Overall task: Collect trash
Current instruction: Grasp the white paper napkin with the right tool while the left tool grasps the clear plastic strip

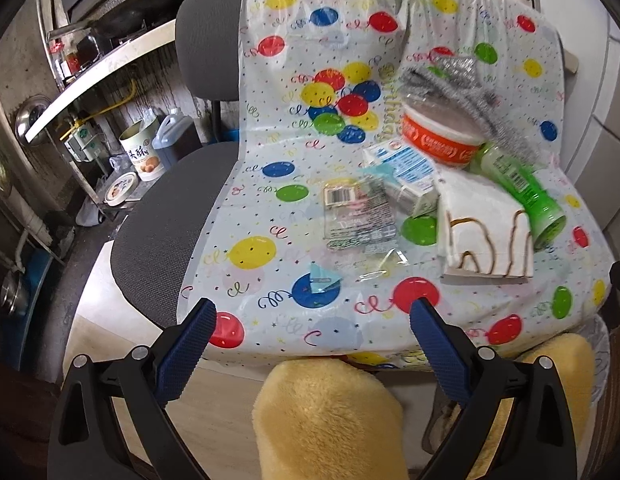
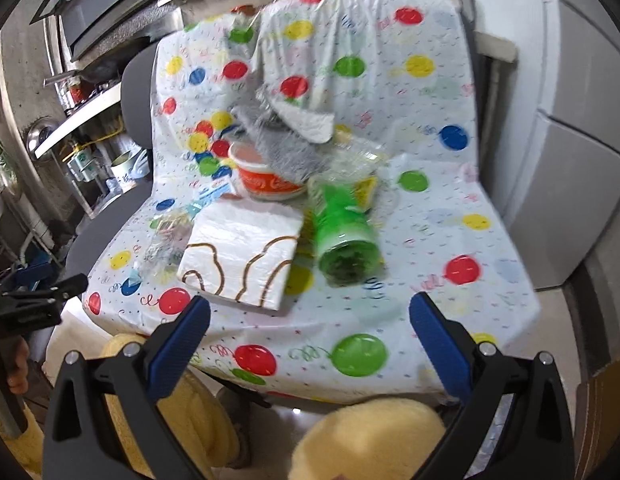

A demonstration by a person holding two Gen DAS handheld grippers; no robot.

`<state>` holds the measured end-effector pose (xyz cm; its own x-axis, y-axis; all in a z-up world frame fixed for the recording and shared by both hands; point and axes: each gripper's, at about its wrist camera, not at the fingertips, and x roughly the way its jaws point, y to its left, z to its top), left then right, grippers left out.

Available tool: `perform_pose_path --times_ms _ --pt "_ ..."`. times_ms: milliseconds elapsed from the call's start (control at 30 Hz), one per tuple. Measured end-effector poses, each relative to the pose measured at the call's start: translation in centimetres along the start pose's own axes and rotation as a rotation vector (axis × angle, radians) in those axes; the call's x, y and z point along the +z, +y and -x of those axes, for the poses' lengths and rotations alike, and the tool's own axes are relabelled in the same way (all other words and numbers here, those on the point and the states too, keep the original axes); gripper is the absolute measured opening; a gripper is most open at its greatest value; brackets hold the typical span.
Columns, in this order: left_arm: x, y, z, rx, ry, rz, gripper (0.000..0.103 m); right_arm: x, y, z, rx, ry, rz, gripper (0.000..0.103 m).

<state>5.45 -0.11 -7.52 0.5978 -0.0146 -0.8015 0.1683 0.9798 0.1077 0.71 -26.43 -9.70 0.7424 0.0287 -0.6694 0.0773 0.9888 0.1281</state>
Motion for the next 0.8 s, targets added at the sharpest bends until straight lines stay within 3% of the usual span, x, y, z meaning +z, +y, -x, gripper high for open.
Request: perform_pose_path --times_ms 67,200,300,400,633,800 --pt "0.1 0.1 -1.1 0.012 0.015 -0.007 0.096 0.1 0.6 -1.5 0.042 0.020 0.008 0.097" --pt "0.2 0.7 -2.9 -0.037 0.028 0.019 0.096 0.3 2.1 -4.5 0.093 0.034 0.022 0.097" --pt "0.4 1.0 -3.9 -0.014 0.024 0.018 0.096 0.7 2.2 -6.9 0.127 0.061 -0.022 0.097" --pt "0.7 1.6 -4.9 -0.029 0.031 0.030 0.096 1.0 2.0 -8.8 0.157 0.076 -0.050 0.086" --pt "1.2 1.9 -6.9 -0.043 0.056 0.016 0.096 1.5 1.7 -11.3 0.205 0.083 -0.070 0.075" --pt "1.7 1.6 -7.6 -0.110 0.079 0.015 0.095 2.1 1.9 -13.0 0.266 0.092 -0.086 0.075"
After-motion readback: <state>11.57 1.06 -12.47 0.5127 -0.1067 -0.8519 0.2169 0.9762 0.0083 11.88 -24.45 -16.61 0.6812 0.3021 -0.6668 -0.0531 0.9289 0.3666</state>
